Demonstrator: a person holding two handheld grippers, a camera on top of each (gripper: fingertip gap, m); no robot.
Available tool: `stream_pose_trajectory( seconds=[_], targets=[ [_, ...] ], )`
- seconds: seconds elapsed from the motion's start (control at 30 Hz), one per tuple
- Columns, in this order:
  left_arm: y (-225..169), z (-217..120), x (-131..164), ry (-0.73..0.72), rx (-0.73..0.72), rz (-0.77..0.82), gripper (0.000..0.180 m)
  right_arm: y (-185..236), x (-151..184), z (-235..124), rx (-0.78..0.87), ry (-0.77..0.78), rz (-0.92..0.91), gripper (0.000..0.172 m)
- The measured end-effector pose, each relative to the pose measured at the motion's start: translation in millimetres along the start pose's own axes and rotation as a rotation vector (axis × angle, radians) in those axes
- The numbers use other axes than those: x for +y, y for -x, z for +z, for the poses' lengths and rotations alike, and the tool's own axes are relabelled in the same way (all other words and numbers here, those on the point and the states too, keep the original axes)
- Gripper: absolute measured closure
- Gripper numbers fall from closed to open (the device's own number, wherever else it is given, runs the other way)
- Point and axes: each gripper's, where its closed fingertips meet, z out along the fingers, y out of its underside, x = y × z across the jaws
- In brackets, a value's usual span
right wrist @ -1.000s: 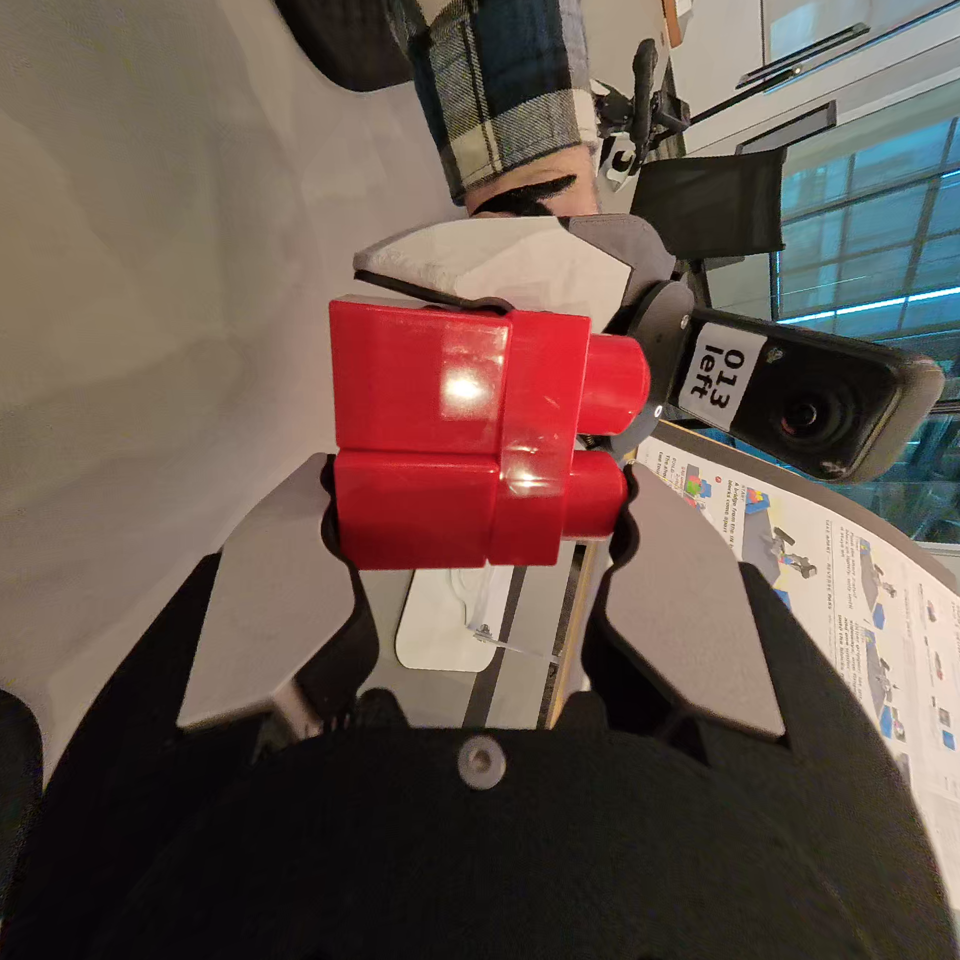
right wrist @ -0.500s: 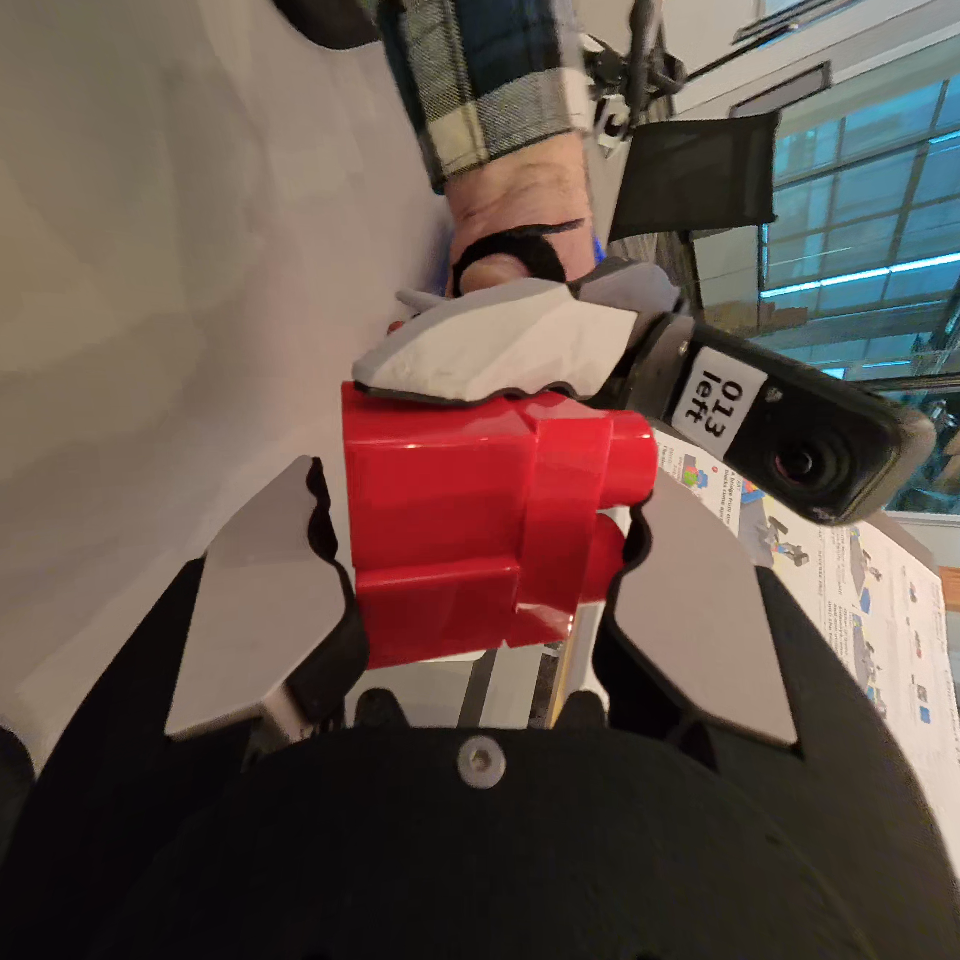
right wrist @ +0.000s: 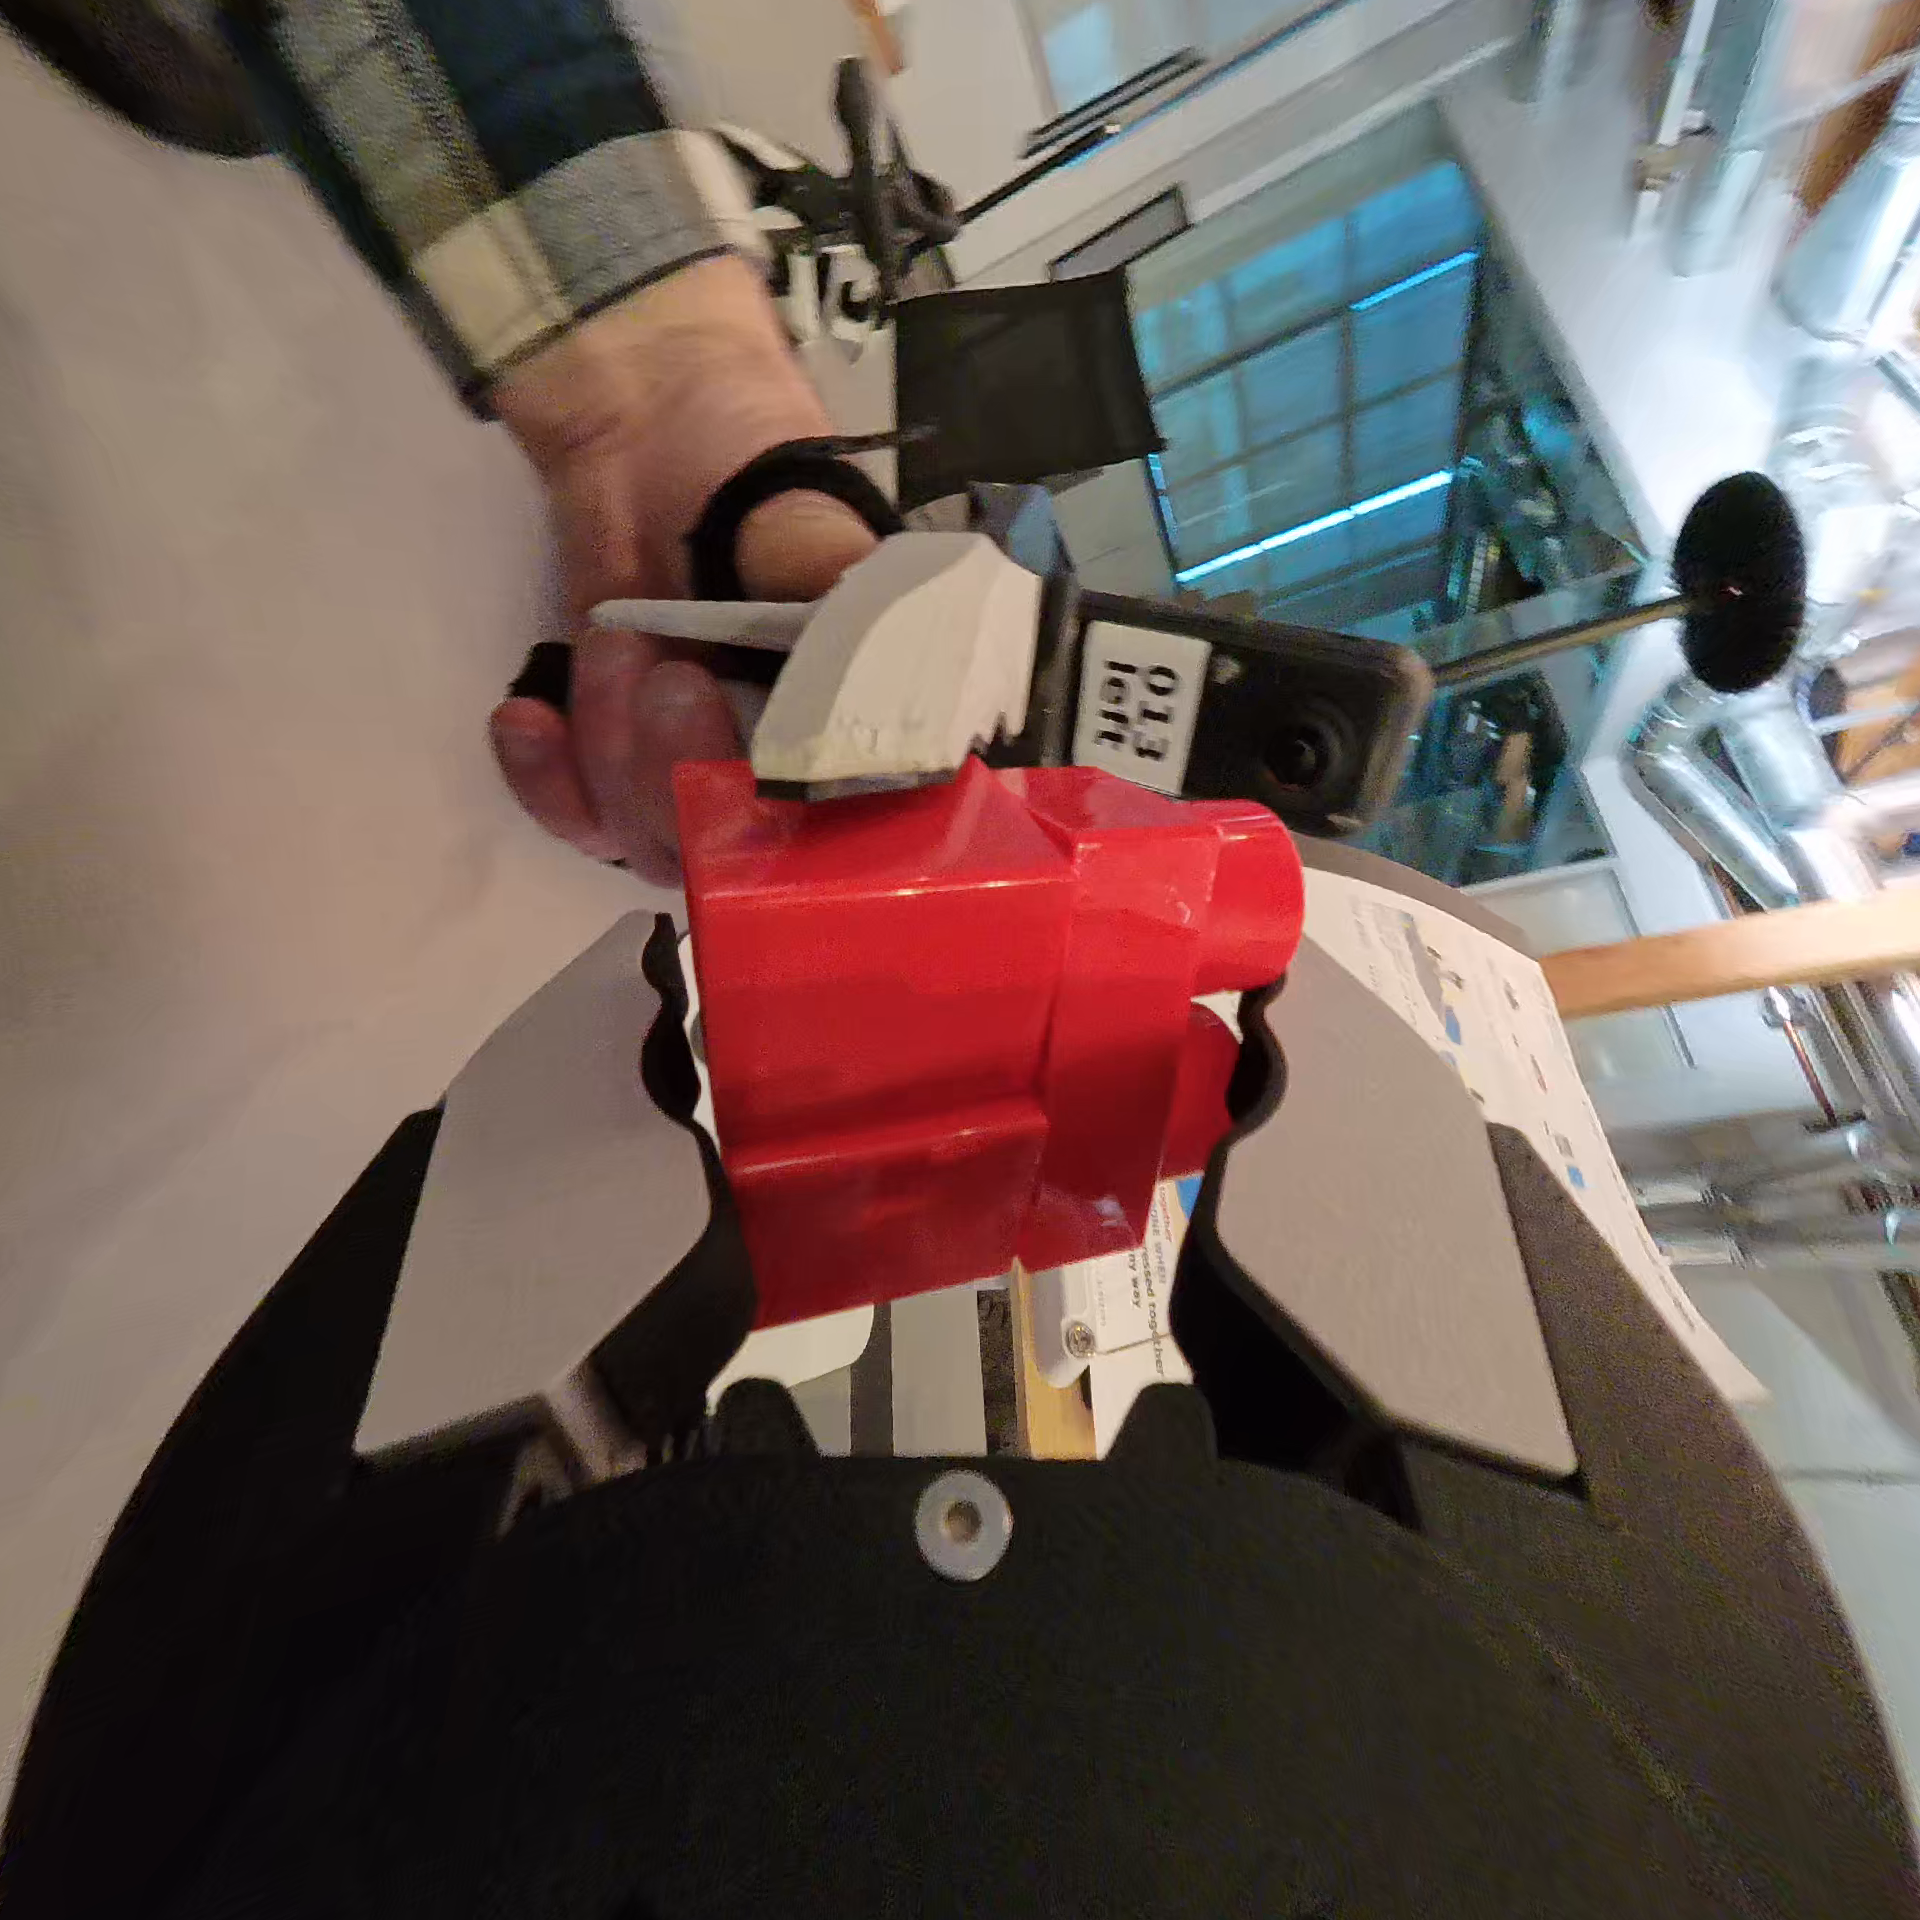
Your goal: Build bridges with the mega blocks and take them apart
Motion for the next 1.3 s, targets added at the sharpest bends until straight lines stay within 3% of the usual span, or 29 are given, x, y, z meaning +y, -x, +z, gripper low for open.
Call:
stream_pose_trajectory(
  seconds=[0.27,0.37,0.47,0.57,0.63,0.7,0.8,0.9,0.97,1.03,1.1,1.3],
  targets=[
    [-4.4,6.0,-11.6,-0.222,0.025,0.036,0.104,-14.6,-2.2,-3.7,0.207,-0.009,-0.03,0.07],
    [-2.5,6.8,-8.0,-0.254,-0.016,0.076,0.105,-7.6,-3.1,-2.9,0.163,-0.022,-0.062,0.069],
    [0.8,5.7,-5.6,-0.265,-0.074,0.106,0.105,2.3,-3.0,-6.4,0.073,-0.032,-0.071,0.056],
    [9.5,-3.6,-9.9,-0.256,-0.197,0.154,0.105,0.3,0.4,-18.2,0.021,-0.04,-0.011,0.059],
    [16.8,-14.4,-16.4,-0.26,-0.304,0.186,0.105,-4.7,5.1,-27.4,-0.019,-0.052,0.11,0.07],
    [27.3,-20.9,-15.1,-0.178,-0.453,0.249,0.105,-13.0,6.1,-35.2,-0.077,-0.118,0.351,0.075],
    [42.8,-28.6,-13.6,-0.015,-0.701,0.365,0.105,-16.7,11.5,-39.1,-0.212,-0.152,0.625,0.068],
    [48.5,-26.4,-10.8,0.155,-0.835,0.446,0.105,-22.7,10.0,-38.2,-0.257,-0.175,0.723,0.069],
    [53.6,-25.5,-6.9,0.269,-0.905,0.482,0.105,-22.8,7.9,-38.0,-0.289,-0.182,0.714,0.083],
    [54.2,-19.3,-2.3,0.354,-0.907,0.49,0.105,-22.2,5.0,-39.3,-0.322,-0.191,0.702,0.096],
    [55.5,-17.2,-3.1,0.393,-0.925,0.496,0.105,-21.0,5.1,-42.0,-0.35,-0.19,0.694,0.098],
    [45.7,3.4,-15.9,0.361,-0.817,0.489,0.106,-30.3,-3.0,-64.0,-0.365,-0.274,0.679,0.099]
  ],
)
